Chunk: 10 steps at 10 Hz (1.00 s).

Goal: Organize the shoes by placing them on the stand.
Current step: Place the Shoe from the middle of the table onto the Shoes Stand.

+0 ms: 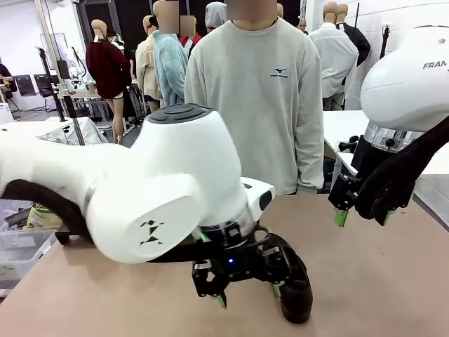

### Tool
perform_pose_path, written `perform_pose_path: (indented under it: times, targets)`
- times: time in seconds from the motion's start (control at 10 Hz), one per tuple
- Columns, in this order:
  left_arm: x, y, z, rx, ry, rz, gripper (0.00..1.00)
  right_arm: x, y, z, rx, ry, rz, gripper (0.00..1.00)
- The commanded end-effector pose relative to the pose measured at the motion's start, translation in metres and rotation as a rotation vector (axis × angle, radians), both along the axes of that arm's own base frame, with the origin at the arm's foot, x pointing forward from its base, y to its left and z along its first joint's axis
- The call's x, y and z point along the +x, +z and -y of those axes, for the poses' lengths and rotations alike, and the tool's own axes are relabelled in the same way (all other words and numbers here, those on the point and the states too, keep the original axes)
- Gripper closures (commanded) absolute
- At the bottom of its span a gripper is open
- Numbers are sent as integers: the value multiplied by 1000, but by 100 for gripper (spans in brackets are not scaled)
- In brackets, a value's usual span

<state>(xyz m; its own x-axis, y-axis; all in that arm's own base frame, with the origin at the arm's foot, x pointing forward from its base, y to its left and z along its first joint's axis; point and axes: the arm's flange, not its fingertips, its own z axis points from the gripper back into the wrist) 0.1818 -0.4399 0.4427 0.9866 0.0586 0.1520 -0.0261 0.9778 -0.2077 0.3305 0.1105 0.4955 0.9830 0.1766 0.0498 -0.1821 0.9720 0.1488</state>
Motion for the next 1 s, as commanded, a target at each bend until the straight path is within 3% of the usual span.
perform_pose_path:
  times: [0.0,0.2,0.4,0.8,0.9]
  targets:
    - [12,-4,31,42,71,-16,0,0,0,0,14,3,-3,0]
    - [15,-11,53,106,141,3,0,0,0,0,14,3,-3,0]
    - [40,-23,70,101,170,40,0,0,0,0,14,3,-3,0]
    - [77,-46,84,88,142,87,0,0,0,0,14,3,-3,0]
    - [85,-53,86,90,135,63,0,0,0,0,14,3,-3,0]
